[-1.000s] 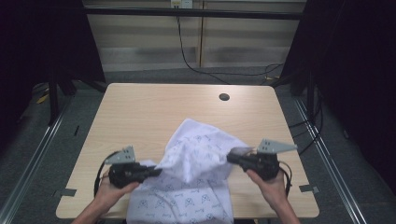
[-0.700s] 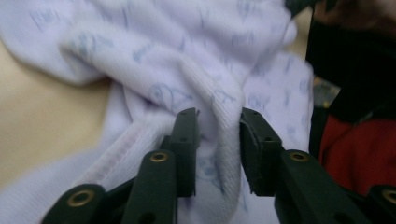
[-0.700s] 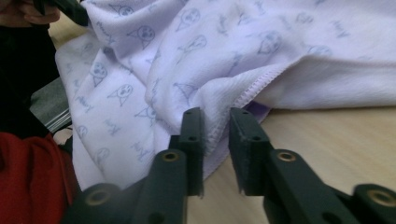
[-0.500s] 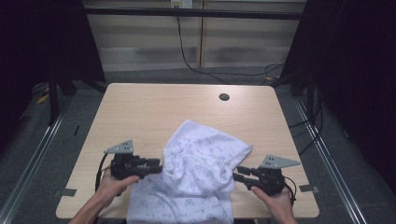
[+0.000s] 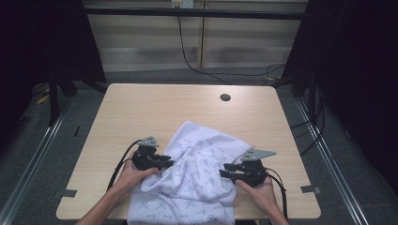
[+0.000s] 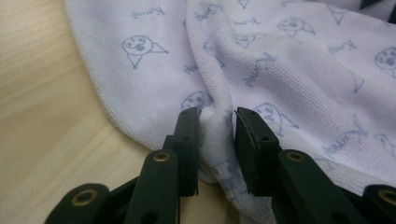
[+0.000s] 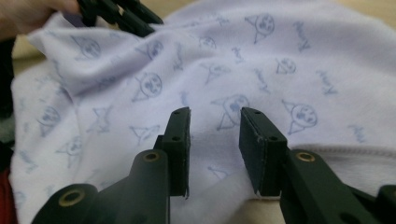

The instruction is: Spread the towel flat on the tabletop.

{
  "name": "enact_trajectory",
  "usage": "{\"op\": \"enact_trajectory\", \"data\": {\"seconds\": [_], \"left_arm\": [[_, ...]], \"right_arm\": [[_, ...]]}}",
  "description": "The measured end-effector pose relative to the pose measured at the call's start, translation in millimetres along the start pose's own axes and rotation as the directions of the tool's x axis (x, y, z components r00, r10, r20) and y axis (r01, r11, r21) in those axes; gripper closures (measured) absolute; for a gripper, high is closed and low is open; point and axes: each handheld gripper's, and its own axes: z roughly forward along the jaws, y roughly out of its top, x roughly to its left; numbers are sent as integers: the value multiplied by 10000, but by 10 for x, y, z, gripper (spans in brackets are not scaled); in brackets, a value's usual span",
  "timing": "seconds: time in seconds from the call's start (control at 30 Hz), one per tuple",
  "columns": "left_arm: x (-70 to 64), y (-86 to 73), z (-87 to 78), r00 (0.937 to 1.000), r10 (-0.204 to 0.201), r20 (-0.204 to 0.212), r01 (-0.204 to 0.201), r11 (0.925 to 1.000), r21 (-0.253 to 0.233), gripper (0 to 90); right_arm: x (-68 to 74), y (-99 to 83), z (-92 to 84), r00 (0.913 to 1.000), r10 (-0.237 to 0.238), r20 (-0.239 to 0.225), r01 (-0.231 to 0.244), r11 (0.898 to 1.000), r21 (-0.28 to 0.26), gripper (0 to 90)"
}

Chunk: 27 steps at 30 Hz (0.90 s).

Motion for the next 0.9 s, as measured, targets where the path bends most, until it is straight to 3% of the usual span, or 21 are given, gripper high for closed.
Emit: {"op": "enact_trajectory", "data": {"seconds": [0.17,0.33,0.53,0.63,0.7,0.8,0.9], "left_arm": [[-115,-203,-177,9995,272,157,-274,9996,121,725],[-276,-493,-410,9992,-94,383,95,10000,-28,726],[-564,-746,-588,9972,-47,752,40,9999,102,722],[-627,-799,-662,9913,-152,1307,144,9999,76,710],[-596,-757,-695,9910,-100,1332,123,9998,-168,702],[-453,-600,-711,9958,-233,886,300,9968,-746,704],[-245,-428,-600,9991,-295,297,318,9961,-818,707]], "right_arm": [[-35,-93,189,9995,-72,302,46,9963,862,611],[-52,-137,224,9994,-79,335,48,9956,934,605],[101,-213,153,9996,-232,185,209,9933,1133,602],[208,-278,94,9994,-353,-33,355,9918,1230,602],[257,-300,54,9994,-341,-84,349,9900,1366,600],[263,-279,11,9992,-377,118,354,9874,1543,591],[184,-197,-26,9990,-331,290,297,9931,1131,599]]}}
